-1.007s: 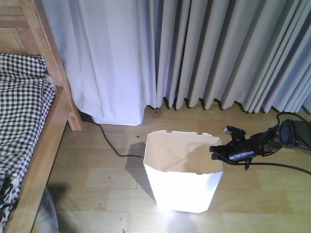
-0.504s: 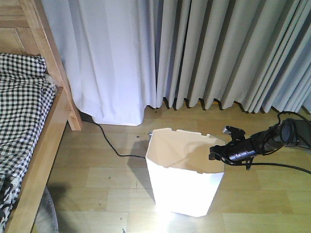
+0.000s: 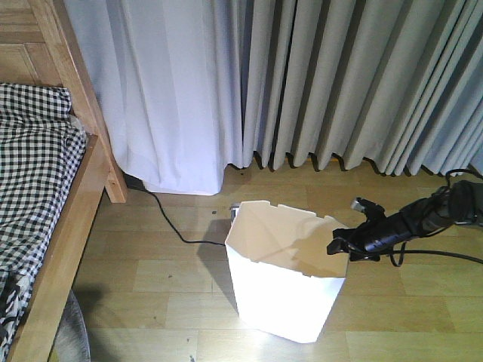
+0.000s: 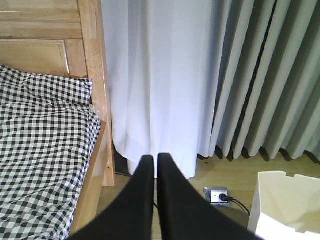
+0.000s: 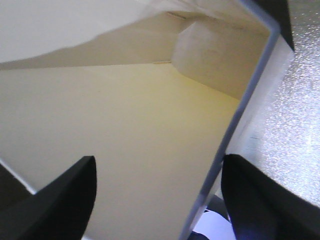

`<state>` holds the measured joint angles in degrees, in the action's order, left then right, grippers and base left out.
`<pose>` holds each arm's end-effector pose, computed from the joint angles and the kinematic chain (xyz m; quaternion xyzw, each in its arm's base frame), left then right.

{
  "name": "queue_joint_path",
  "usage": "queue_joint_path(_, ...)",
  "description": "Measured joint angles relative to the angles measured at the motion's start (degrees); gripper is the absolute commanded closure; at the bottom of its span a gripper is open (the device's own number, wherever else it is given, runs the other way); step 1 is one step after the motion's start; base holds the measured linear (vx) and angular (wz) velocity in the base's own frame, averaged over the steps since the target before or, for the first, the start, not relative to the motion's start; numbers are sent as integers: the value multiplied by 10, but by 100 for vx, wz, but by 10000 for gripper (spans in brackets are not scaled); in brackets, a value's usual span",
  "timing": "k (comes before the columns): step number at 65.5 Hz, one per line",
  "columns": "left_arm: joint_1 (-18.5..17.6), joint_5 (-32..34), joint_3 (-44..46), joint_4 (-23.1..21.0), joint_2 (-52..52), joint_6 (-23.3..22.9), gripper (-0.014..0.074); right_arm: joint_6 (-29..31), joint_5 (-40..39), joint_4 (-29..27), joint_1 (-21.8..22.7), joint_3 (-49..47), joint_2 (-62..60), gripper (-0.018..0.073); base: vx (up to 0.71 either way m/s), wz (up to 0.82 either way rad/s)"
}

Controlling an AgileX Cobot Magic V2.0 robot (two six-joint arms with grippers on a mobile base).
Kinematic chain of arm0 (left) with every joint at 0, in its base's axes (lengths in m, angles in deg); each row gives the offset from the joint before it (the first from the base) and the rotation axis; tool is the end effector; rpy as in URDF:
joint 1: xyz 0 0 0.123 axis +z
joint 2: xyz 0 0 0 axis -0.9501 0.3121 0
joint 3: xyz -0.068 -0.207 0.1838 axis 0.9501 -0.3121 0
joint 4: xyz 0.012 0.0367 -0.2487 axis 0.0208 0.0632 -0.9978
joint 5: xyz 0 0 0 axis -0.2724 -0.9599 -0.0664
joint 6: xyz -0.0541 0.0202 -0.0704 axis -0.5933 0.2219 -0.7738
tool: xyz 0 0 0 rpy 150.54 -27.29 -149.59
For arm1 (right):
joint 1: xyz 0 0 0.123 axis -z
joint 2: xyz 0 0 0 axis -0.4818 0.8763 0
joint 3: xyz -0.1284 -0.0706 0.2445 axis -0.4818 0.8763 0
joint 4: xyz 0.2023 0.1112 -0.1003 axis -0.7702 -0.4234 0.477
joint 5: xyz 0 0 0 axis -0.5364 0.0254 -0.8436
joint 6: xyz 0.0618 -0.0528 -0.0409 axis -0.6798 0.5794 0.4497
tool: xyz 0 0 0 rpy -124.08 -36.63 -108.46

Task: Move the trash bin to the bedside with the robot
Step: 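Open the right gripper and withdraw it up from the bin rim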

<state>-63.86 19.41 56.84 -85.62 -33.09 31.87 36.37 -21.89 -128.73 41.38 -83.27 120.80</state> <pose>0.0526 0.0085 0.1709 -0.0855 0.7947 0.0266 0.6003 0.4065 -0.0430 -0.1747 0.0153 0.9641 0.2605 0.0490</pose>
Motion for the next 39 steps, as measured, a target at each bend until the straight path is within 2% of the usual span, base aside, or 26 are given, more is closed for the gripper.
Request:
queue_joint_path(16, 0, 0, 0, 0, 0, 0, 603, 68, 26, -78, 42, 14, -4, 49, 0, 0)
queue_joint_path(22, 0, 0, 0, 0, 0, 0, 603, 121, 23, -112, 44, 52, -22, 49, 0, 0)
queue_joint_path(30, 0, 0, 0, 0, 0, 0, 603, 202, -24, -167, 43, 131, -64, 49, 0, 0)
queue_joint_path(39, 0, 0, 0, 0, 0, 0, 603, 312, -107, -254, 43, 241, -131, 49, 0, 0)
